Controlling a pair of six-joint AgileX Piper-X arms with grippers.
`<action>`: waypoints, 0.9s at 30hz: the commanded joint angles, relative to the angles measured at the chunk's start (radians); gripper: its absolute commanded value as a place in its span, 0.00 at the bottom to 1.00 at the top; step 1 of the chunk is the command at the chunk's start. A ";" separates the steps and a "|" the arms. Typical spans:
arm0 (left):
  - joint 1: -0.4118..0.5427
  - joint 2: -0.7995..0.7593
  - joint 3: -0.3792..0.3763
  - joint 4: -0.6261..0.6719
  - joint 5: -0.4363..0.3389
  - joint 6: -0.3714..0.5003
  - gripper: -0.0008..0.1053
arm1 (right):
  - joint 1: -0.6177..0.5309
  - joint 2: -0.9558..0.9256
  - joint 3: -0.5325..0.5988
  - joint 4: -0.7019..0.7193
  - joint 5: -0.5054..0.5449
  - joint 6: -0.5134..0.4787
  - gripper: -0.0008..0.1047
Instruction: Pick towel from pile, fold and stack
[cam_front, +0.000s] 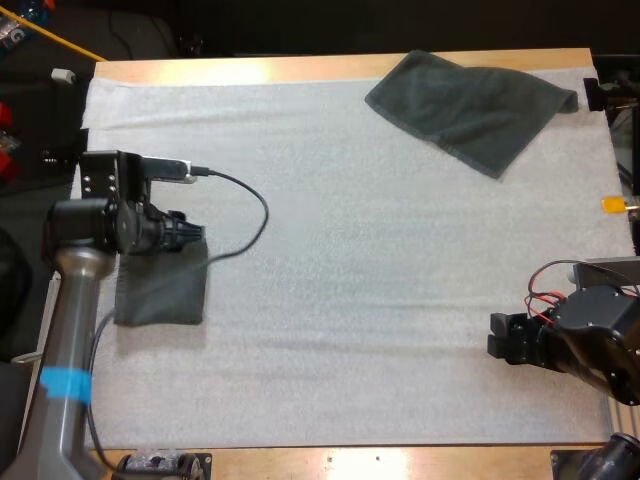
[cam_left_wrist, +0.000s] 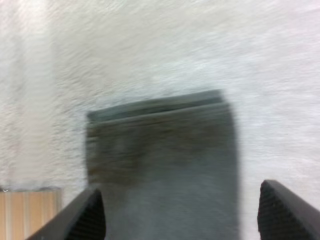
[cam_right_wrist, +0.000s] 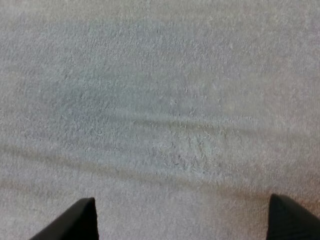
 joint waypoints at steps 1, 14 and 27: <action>-0.025 -0.031 -0.006 0.018 0.016 -0.031 0.58 | -0.002 -0.003 -0.001 -0.001 0.005 0.003 0.64; -0.215 -0.227 -0.006 0.051 -0.046 -0.078 0.58 | -0.005 -0.002 0.007 -0.106 0.107 -0.138 0.64; -0.194 -0.230 -0.006 0.121 -0.047 -0.051 0.58 | -0.432 0.077 0.007 -0.217 -0.016 -0.391 0.64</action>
